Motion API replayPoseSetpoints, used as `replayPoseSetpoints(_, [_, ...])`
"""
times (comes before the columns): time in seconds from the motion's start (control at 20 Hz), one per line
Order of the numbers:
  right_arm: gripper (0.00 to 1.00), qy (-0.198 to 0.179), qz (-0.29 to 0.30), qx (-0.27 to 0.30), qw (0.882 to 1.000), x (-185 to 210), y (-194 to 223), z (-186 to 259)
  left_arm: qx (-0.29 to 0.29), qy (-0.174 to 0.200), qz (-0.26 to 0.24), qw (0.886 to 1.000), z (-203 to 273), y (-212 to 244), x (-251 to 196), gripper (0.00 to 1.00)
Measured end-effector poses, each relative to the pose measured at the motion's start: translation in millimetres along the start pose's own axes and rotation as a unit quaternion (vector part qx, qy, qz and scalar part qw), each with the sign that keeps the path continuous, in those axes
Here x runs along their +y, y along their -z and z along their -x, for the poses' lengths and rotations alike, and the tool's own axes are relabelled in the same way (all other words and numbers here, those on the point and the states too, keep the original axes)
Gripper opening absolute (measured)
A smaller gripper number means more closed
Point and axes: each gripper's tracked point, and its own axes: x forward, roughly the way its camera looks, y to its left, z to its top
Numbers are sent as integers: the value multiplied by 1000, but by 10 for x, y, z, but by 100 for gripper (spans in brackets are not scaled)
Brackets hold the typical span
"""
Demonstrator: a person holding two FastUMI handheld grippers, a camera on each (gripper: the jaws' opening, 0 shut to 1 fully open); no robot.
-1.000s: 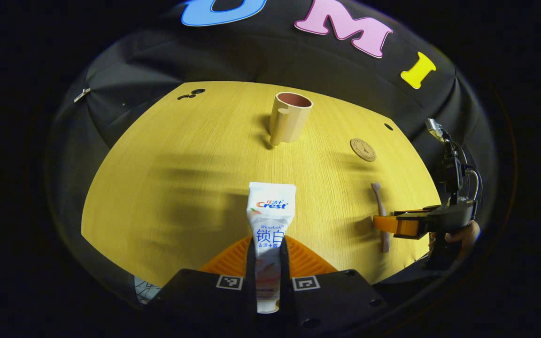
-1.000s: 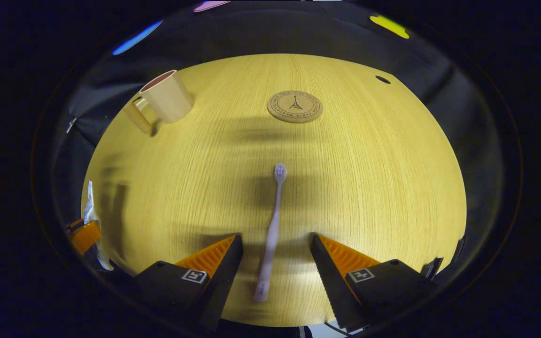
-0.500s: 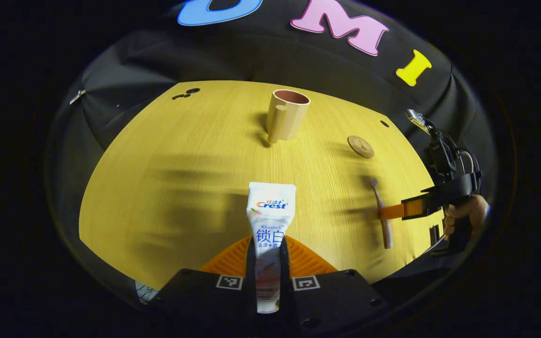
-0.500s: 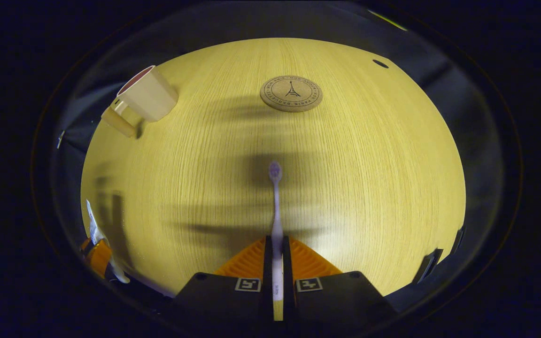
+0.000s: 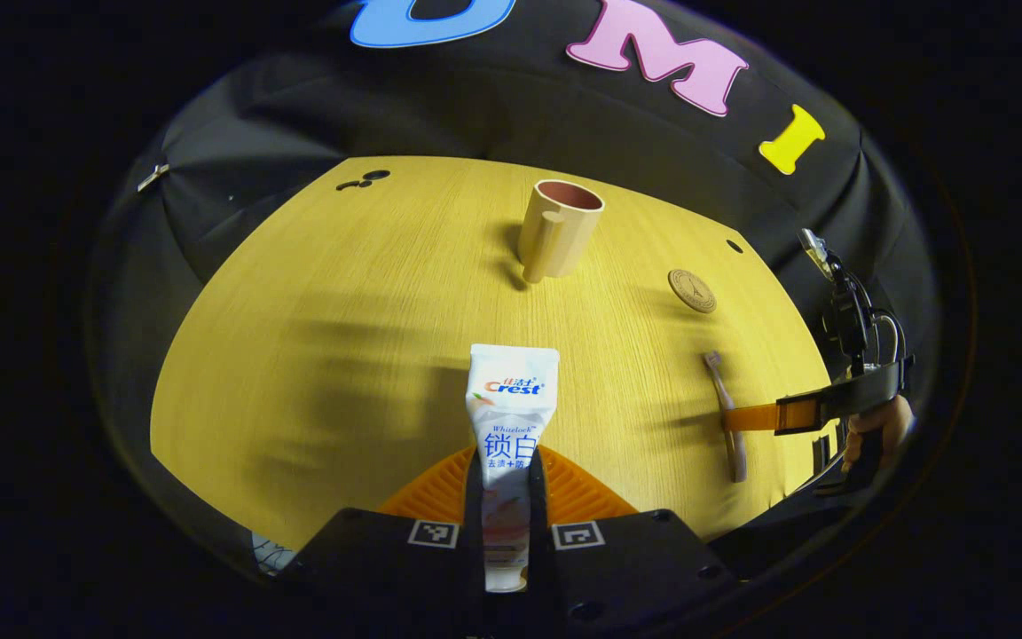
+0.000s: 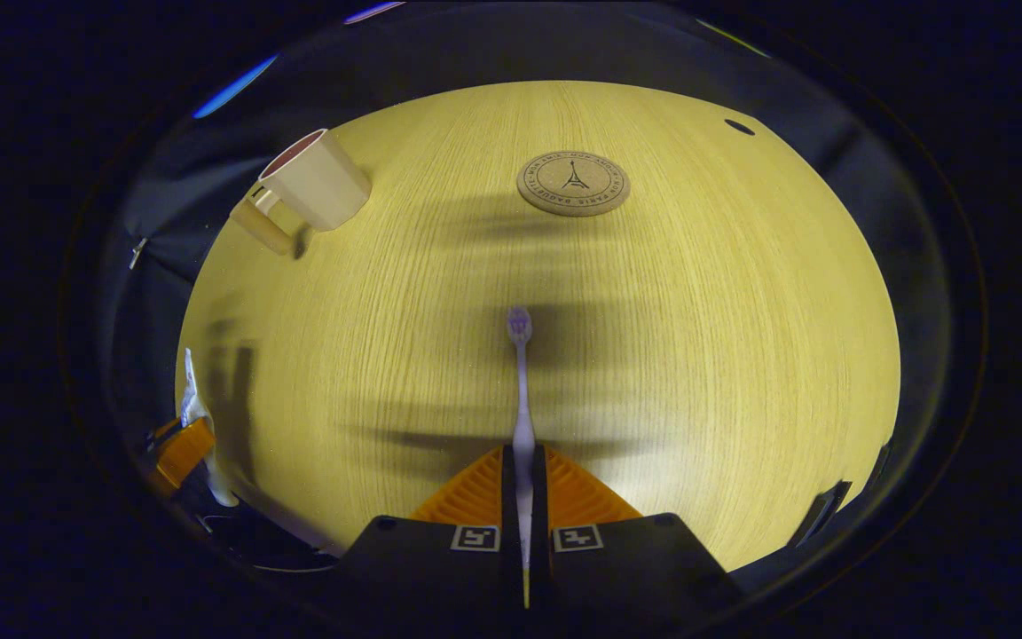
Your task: Put the toothbrush and toothpaste on the desktop into the cup, then pick up the cup and place it on the coaster on the desktop.
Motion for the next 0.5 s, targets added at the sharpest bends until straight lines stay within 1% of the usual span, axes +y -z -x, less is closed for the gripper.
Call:
replayPoseSetpoints(0.25, [7,-3,-6,-35,999,-138,-87,204,-26,9,-6,1000,42,-300,9,24])
replayPoseSetpoints(0.5, [7,-8,-17,-52,998,-261,-102,381,-79,40,4,996,128,-961,-112,24])
